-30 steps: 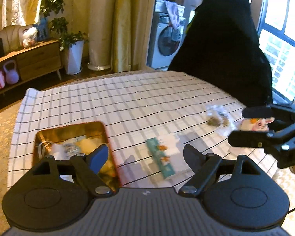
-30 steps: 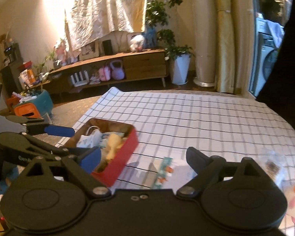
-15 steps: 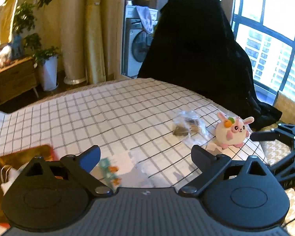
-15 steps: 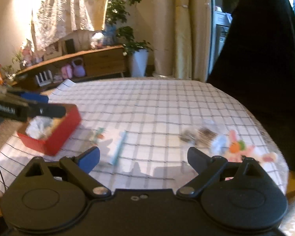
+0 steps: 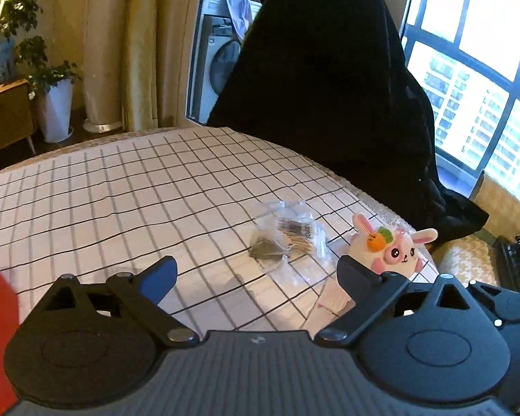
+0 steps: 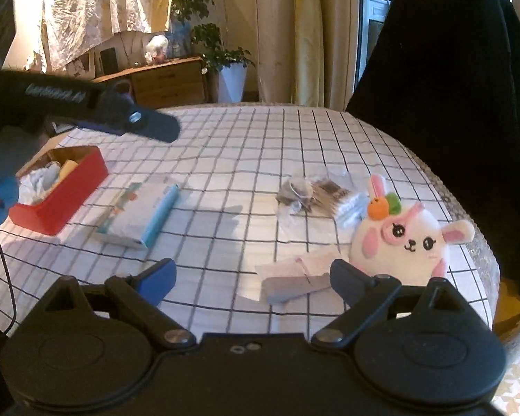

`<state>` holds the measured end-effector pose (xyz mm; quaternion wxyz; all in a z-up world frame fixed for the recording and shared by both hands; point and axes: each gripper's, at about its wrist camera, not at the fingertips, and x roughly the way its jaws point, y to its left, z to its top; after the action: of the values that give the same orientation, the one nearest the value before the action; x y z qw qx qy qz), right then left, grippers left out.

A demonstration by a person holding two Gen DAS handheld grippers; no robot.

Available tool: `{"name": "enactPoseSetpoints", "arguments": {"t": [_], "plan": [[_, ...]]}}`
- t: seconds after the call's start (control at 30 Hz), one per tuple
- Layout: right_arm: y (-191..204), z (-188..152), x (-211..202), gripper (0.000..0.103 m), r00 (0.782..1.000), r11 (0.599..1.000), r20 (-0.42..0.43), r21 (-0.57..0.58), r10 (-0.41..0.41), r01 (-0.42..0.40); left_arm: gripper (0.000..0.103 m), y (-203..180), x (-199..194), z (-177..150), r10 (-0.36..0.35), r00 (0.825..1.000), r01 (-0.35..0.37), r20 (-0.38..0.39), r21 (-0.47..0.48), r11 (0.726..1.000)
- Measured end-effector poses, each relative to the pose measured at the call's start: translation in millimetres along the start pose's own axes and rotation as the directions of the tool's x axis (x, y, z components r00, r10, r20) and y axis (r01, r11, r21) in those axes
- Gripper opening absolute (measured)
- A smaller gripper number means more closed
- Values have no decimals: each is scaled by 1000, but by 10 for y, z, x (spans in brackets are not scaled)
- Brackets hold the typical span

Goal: Organize soft objects

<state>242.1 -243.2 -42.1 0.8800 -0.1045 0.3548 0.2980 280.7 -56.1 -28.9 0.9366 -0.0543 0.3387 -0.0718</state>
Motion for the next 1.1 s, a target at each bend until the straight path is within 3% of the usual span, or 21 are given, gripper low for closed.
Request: {"name": "enactPoseSetpoints", "arguments": {"t": [0.43, 1.1], "plan": [[-220, -112, 606, 95, 997, 997, -60, -63, 42, -46, 99, -141, 917, 67, 92, 991, -90, -99, 25, 996], [-306, -210, 1066, 97, 998, 999, -54, -35, -38, 36, 98, -96, 1761, 40, 29, 977, -35, -210, -24, 999]]}}
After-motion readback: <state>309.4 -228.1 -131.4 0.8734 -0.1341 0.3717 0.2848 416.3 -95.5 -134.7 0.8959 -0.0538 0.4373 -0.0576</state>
